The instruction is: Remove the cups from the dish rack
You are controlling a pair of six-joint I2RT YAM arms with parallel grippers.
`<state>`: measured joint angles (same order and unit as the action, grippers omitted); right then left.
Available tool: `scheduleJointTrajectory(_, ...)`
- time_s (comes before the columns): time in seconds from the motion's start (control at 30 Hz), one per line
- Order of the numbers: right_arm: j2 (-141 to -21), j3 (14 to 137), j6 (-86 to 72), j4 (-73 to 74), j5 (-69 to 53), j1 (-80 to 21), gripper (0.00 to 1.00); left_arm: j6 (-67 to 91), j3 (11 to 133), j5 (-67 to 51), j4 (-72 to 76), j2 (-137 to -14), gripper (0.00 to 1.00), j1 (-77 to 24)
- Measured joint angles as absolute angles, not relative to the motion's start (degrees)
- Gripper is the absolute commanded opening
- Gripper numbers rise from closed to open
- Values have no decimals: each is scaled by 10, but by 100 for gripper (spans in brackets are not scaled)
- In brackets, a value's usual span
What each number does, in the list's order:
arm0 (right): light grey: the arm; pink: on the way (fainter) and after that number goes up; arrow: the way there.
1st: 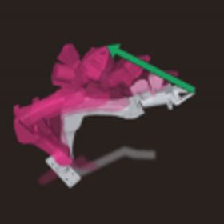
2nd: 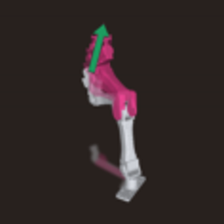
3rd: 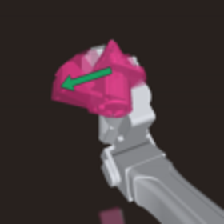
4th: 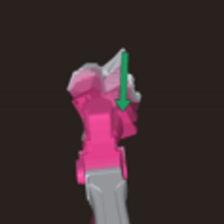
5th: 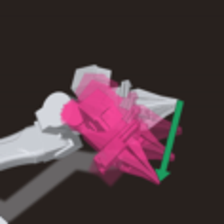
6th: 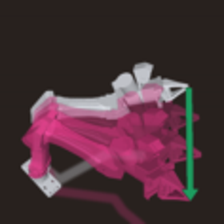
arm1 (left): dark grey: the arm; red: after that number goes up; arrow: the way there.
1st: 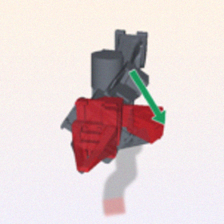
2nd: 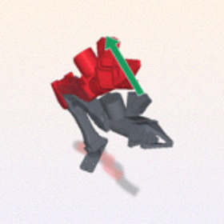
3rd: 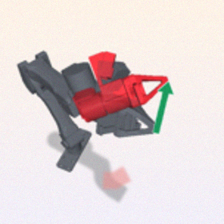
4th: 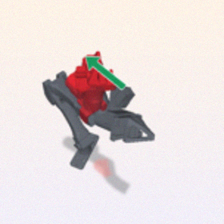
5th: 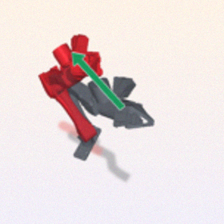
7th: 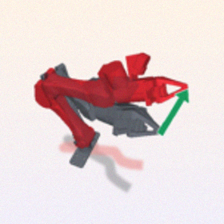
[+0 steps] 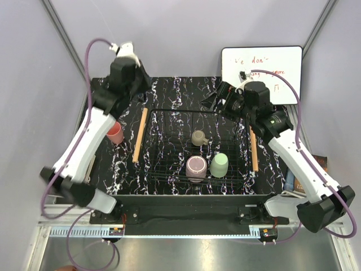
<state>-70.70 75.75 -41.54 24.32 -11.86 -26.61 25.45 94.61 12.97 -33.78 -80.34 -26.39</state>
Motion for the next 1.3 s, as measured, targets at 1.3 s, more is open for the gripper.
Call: scheduleJointTrajectory(1.3,-727,733,-376,390,-69,-266,99,228,1298,100,-479,-1359,0,-143)
